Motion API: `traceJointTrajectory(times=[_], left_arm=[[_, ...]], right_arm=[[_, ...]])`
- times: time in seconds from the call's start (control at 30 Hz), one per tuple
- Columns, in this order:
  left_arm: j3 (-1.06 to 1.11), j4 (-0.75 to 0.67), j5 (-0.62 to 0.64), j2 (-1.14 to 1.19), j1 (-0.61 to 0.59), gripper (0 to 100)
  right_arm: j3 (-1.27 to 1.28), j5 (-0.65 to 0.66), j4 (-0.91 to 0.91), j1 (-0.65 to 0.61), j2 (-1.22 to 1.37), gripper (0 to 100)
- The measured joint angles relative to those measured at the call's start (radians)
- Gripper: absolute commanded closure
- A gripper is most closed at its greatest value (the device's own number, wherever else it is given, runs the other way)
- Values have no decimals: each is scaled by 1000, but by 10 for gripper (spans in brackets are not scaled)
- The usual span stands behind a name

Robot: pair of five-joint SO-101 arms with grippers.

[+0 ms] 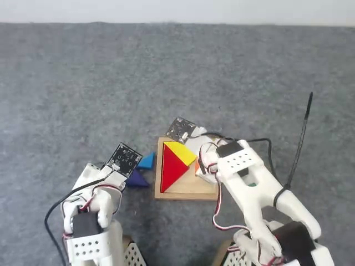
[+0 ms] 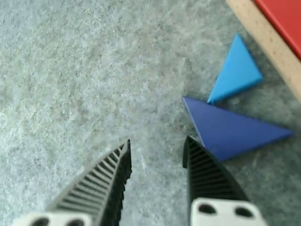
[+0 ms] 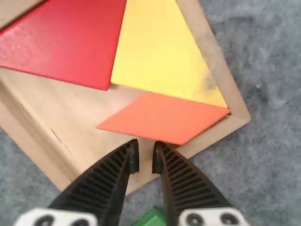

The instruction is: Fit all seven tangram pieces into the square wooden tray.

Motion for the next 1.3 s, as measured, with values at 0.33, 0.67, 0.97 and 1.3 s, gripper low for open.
traceJointTrajectory(times=[0.33, 0.67, 0.97, 1.3], left_arm=[[0, 0, 0, 0, 0, 826], [0, 0, 0, 0, 0, 826], [0, 0, 0, -2, 0, 826], [0, 0, 0, -2, 0, 826]], right_arm=[[-196, 3, 235, 2, 3, 926], [-210, -74, 241, -153, 14, 925], [-249, -86, 143, -166, 249, 925], [-301, -78, 141, -169, 290, 925]])
